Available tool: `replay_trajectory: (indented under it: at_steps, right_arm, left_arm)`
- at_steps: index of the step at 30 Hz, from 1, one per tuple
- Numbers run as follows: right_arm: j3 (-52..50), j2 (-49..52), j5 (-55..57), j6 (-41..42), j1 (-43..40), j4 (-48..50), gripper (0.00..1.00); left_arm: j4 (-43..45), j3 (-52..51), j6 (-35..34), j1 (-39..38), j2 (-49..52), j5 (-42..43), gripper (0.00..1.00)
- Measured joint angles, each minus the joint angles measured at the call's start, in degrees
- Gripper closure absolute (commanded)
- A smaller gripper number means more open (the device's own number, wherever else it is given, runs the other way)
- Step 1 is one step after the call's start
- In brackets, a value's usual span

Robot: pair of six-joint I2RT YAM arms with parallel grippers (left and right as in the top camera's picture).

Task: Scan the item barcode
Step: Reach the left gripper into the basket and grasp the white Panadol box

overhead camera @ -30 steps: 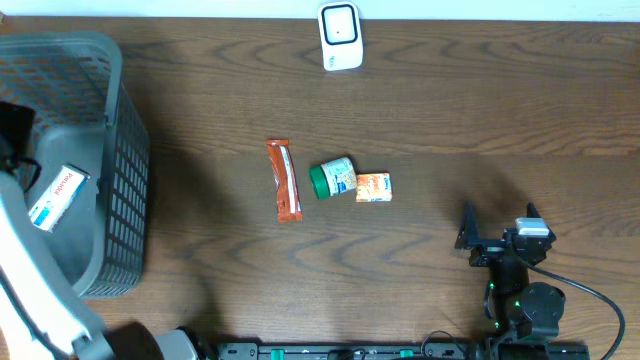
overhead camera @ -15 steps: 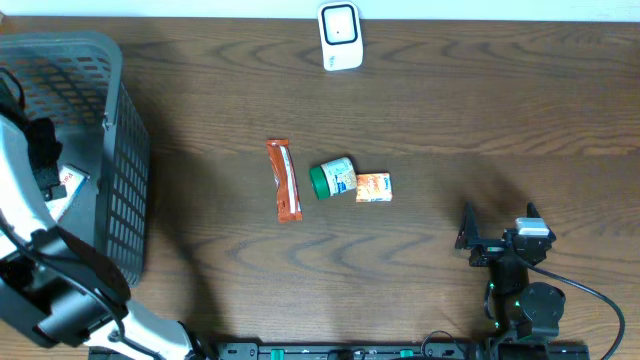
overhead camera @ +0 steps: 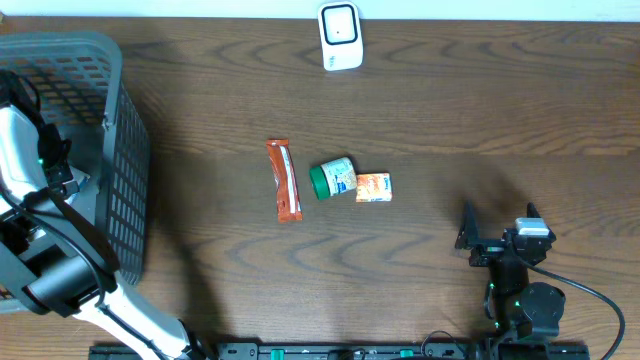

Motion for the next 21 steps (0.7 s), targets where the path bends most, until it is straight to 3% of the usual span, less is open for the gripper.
replay_trajectory:
  at_steps: [9, 21]
  right_arm:
    - [0.0, 0.0, 0.0, 0.0, 0.0, 0.0, 0.01]
    - [0.0, 0.0, 0.0, 0.0, 0.0, 0.0, 0.01]
  left_arm:
    - [2.5, 0.0, -4.0, 0.0, 1.7, -4.0, 0.1]
    - [3.9, 0.0, -4.5, 0.0, 8.3, -4.3, 0.1]
